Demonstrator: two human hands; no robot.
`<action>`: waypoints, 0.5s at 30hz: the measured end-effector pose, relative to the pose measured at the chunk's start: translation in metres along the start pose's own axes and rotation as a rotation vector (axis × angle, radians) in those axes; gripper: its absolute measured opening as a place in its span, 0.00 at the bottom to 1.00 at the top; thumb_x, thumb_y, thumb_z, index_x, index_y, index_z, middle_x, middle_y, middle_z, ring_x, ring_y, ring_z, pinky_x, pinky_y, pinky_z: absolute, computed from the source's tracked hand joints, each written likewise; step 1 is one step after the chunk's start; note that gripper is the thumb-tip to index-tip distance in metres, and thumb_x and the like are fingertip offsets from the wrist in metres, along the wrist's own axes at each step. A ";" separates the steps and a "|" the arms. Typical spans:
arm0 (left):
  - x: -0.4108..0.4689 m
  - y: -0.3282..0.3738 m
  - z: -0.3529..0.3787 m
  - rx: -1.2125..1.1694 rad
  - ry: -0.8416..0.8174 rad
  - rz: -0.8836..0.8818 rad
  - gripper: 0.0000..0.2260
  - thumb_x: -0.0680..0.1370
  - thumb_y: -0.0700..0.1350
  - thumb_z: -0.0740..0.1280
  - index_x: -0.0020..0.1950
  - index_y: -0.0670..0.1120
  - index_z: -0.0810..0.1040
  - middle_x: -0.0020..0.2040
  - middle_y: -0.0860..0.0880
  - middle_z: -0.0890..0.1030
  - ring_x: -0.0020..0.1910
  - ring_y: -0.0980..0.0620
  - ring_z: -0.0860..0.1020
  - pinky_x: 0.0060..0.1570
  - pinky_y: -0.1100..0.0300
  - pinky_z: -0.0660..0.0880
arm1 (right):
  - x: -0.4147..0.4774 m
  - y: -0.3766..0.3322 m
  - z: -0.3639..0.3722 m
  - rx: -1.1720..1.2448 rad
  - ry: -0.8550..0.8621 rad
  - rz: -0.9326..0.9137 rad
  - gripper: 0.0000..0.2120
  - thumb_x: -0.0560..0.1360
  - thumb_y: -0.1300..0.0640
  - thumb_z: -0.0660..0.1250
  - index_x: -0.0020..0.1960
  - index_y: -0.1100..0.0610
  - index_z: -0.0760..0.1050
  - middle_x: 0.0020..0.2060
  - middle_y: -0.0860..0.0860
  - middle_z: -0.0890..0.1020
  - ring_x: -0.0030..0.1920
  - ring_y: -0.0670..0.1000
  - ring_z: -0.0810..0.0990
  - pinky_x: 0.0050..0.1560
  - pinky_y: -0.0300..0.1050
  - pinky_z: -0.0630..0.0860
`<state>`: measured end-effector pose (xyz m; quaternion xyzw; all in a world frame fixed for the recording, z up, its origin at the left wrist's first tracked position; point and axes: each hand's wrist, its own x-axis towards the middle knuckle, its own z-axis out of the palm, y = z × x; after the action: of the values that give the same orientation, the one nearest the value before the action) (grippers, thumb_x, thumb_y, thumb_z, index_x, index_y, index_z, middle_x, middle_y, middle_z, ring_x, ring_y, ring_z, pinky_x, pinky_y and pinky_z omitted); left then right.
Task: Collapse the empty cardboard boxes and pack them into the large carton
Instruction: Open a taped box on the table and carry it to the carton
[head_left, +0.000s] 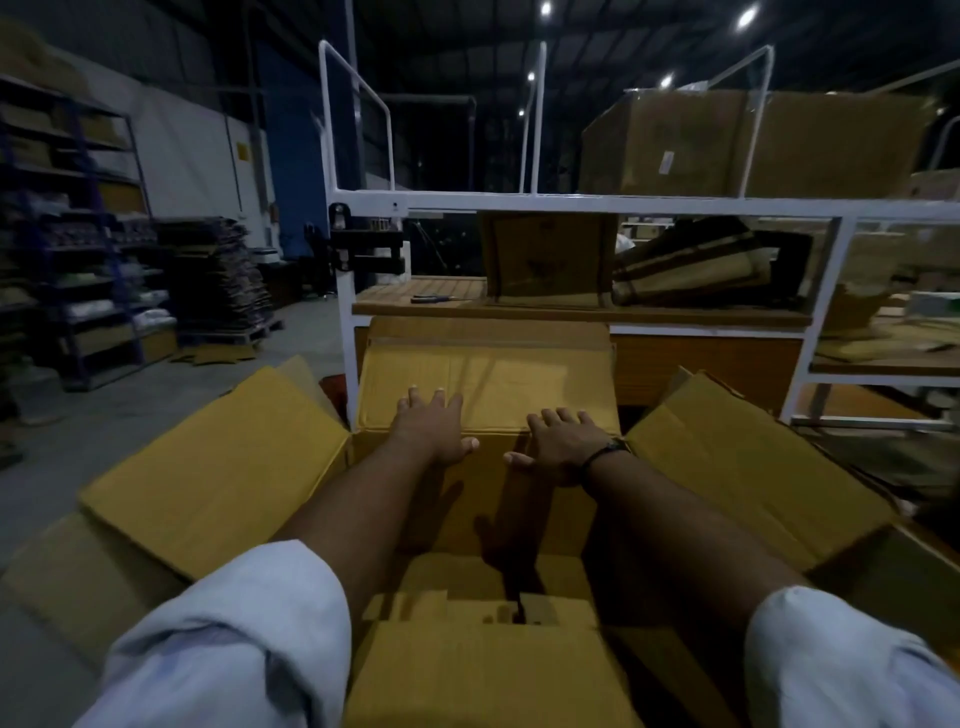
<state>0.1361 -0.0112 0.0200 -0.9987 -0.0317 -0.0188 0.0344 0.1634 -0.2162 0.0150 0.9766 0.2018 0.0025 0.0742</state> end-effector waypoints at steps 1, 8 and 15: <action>0.004 -0.002 0.003 -0.003 -0.011 -0.007 0.39 0.81 0.65 0.60 0.84 0.49 0.48 0.84 0.42 0.50 0.81 0.30 0.46 0.79 0.37 0.48 | 0.005 0.003 0.004 0.009 -0.009 0.008 0.42 0.77 0.27 0.53 0.81 0.54 0.56 0.80 0.57 0.60 0.79 0.61 0.57 0.77 0.63 0.55; 0.021 -0.011 0.036 -0.002 -0.050 -0.022 0.41 0.81 0.67 0.59 0.85 0.49 0.45 0.85 0.46 0.42 0.81 0.32 0.43 0.79 0.36 0.46 | 0.021 0.028 0.019 0.043 -0.051 0.040 0.47 0.77 0.25 0.51 0.83 0.56 0.47 0.83 0.55 0.50 0.81 0.60 0.50 0.79 0.64 0.49; 0.021 -0.016 0.043 -0.036 -0.064 -0.035 0.39 0.81 0.67 0.56 0.85 0.51 0.44 0.85 0.48 0.42 0.82 0.34 0.46 0.78 0.36 0.47 | 0.029 0.030 0.029 0.143 -0.130 0.090 0.52 0.72 0.20 0.49 0.84 0.52 0.44 0.83 0.50 0.46 0.82 0.59 0.46 0.78 0.69 0.43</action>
<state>0.1575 0.0087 -0.0208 -0.9986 -0.0499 0.0121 0.0151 0.2027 -0.2356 -0.0100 0.9856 0.1523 -0.0720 0.0171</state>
